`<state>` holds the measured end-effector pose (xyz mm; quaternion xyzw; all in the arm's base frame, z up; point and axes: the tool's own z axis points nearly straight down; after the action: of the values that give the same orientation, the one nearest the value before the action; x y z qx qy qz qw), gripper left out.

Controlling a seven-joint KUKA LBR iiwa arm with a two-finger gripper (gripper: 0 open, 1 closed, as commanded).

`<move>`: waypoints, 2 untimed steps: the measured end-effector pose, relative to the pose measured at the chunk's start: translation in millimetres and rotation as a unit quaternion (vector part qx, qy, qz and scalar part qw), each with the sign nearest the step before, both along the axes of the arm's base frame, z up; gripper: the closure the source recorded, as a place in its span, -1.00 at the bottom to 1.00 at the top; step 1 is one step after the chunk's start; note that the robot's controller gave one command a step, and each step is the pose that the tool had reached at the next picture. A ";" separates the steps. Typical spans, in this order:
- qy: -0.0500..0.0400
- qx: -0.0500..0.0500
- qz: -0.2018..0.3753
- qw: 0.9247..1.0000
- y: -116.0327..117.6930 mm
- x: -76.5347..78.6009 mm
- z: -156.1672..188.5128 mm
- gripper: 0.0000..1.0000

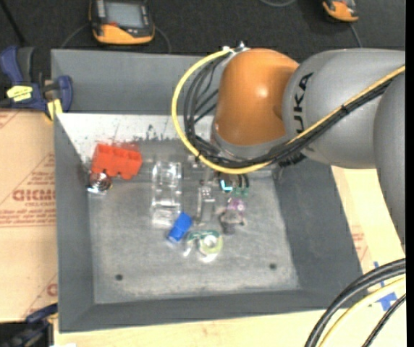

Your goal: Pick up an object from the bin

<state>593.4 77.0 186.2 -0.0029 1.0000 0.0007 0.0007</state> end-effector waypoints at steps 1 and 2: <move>-0.012 0.002 -0.026 1.000 3.6 21.6 -96.2 -1.00; 0.000 -0.002 0.206 0.979 17.6 60.3 -85.2 -1.00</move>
Offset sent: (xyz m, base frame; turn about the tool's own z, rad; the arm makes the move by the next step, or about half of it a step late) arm 0.0157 0.0044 -0.1162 0.0552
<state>653.7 94.6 101.0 -0.2089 0.9779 -0.0015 0.0004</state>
